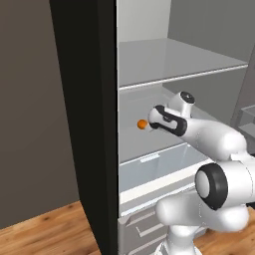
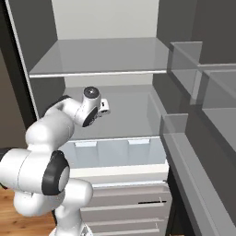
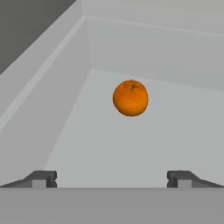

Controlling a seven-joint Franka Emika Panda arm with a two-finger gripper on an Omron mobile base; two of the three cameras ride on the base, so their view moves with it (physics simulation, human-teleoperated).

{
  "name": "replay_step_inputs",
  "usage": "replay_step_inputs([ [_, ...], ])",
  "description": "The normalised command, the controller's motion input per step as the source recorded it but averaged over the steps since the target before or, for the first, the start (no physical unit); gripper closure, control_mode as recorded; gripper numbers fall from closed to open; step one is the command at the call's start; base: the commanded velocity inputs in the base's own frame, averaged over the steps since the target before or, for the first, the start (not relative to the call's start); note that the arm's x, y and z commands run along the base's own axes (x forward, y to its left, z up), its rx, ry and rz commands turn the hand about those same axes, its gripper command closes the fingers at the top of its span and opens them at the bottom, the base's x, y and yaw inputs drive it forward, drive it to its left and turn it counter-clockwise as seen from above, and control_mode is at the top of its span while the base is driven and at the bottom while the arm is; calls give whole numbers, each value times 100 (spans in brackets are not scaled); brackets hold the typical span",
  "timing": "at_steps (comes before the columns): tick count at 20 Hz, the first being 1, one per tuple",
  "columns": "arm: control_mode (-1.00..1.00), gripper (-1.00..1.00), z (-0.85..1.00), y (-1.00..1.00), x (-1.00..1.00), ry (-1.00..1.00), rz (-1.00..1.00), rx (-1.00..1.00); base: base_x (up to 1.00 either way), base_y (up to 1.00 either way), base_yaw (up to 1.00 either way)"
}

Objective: Retrieve the banana and tangerine from the fridge and place them into the bowl on the dining table.

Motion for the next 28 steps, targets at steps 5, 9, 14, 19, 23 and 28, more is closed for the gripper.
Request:
replay_step_inputs([
  [5,-100,-100,-10,8,33,0,0,0,0,0,0],
  [9,-100,-100,-17,6,31,0,0,0,0,0,0],
  [14,-100,-100,-18,3,32,0,0,0,0,0,0],
  [19,-100,-100,-17,4,32,0,0,0,0,0,0],
  [23,-100,-100,-19,7,33,0,0,0,0,0,0],
  [28,-100,-100,-18,3,35,0,0,0,0,0,0],
])
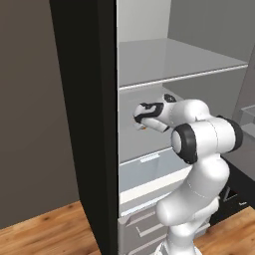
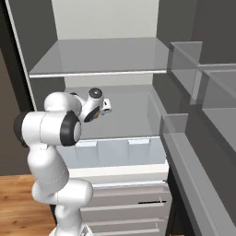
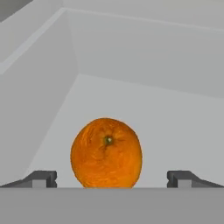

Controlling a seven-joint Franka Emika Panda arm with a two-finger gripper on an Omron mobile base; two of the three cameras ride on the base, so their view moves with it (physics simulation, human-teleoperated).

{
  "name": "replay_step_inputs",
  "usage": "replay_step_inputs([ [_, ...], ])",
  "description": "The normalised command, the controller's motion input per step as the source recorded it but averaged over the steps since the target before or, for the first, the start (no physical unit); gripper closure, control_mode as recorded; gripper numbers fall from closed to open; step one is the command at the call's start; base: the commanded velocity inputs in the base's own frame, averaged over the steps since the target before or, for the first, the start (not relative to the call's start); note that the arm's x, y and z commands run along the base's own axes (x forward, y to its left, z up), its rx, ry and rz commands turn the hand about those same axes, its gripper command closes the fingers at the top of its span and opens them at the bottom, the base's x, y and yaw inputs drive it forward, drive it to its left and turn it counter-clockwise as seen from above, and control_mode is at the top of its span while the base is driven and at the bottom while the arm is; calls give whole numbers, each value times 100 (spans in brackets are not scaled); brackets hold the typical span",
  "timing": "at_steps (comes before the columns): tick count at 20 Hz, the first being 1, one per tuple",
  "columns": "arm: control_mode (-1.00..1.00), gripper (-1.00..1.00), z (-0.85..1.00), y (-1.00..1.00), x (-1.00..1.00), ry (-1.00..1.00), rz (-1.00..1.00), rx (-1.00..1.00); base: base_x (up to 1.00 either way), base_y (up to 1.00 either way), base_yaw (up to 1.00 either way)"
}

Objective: Retrieve the banana and tangerine from the fridge and place them into the bowl on the dining table.

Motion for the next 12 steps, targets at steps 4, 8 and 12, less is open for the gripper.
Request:
replay_step_inputs([
  [4,-100,-100,-16,0,36,0,0,0,0,0,0],
  [8,-100,-100,-15,2,30,0,0,0,0,0,0],
  [12,-100,-100,-24,5,8,3,0,0,0,0,0],
])
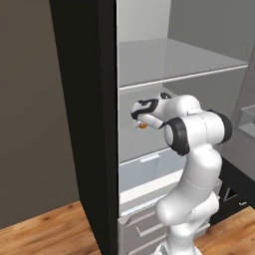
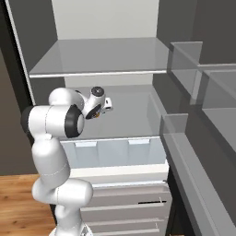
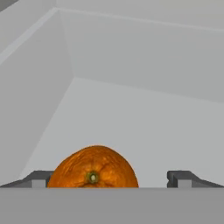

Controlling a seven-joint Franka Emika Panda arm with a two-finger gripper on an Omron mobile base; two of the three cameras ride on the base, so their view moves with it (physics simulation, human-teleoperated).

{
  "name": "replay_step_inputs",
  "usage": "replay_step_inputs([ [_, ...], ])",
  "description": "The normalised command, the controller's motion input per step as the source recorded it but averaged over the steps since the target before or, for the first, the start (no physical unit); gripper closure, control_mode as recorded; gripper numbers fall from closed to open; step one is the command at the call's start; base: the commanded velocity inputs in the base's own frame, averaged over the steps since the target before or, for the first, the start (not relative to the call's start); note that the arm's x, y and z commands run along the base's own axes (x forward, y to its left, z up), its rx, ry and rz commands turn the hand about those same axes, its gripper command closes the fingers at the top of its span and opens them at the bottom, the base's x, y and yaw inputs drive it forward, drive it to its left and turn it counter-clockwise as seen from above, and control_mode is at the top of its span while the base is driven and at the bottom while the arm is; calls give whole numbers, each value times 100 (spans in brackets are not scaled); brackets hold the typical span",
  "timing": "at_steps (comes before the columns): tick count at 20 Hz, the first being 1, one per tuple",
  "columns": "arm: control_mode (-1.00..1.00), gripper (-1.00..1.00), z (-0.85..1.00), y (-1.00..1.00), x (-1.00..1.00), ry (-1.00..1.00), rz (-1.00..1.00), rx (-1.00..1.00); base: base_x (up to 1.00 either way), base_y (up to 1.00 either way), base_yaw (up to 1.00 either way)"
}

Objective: Retrieve the banana and tangerine from the fridge and place them into the bowl on the dining table.

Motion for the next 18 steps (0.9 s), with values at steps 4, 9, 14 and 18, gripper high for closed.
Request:
replay_step_inputs([
  [4,-100,-100,-33,6,0,6,0,0,0,0,0],
  [9,-100,-100,-38,2,0,7,0,0,0,0,0],
  [14,-100,-100,-46,4,0,8,0,0,0,0,0],
  [18,-100,100,-51,4,-10,8,0,0,0,0,0],
])
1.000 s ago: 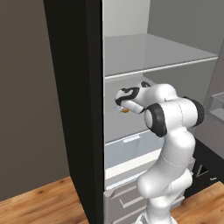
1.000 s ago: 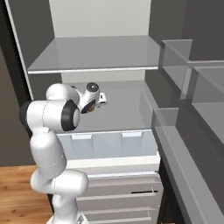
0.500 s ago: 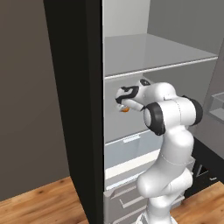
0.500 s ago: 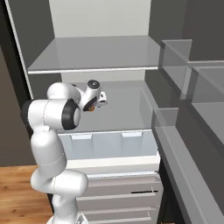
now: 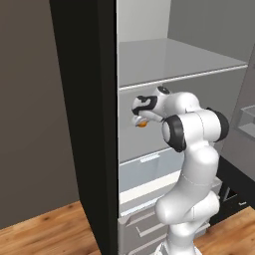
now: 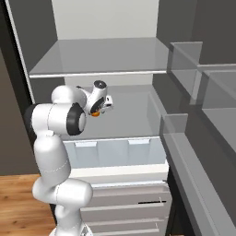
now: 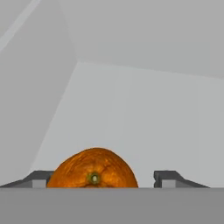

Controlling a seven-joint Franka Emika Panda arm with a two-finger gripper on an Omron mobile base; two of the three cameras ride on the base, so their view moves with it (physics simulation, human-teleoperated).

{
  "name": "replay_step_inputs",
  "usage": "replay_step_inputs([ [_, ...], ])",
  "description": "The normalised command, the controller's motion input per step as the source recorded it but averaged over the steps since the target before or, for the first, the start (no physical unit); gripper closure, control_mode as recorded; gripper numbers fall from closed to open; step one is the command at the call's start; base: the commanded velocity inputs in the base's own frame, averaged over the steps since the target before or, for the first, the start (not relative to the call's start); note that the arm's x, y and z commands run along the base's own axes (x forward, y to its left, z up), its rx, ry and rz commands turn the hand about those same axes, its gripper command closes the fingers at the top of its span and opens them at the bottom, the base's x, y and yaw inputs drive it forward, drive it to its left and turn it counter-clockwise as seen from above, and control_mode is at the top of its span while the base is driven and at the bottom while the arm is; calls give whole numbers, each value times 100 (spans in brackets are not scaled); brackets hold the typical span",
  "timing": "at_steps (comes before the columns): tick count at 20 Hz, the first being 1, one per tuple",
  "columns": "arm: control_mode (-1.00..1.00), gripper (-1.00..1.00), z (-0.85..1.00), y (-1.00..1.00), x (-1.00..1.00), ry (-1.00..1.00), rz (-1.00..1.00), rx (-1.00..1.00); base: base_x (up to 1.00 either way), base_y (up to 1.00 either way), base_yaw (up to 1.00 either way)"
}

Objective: Retrieve the banana and tangerine from the fridge and place them into the bowl on the dining table.

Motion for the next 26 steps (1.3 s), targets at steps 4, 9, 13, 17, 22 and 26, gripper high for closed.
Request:
replay_step_inputs([
  [4,-100,100,-57,2,-30,2,0,0,0,0,0],
  [9,-100,100,-81,2,-59,0,0,0,0,0,0],
  [13,-100,100,-97,-5,-93,-3,0,0,0,0,0],
  [17,-100,100,-56,-44,-100,0,-1,0,0,0,0],
  [22,-100,100,-20,-75,-100,0,-2,1,0,0,0],
  [26,-100,100,0,-69,-100,0,0,4,0,0,0],
])
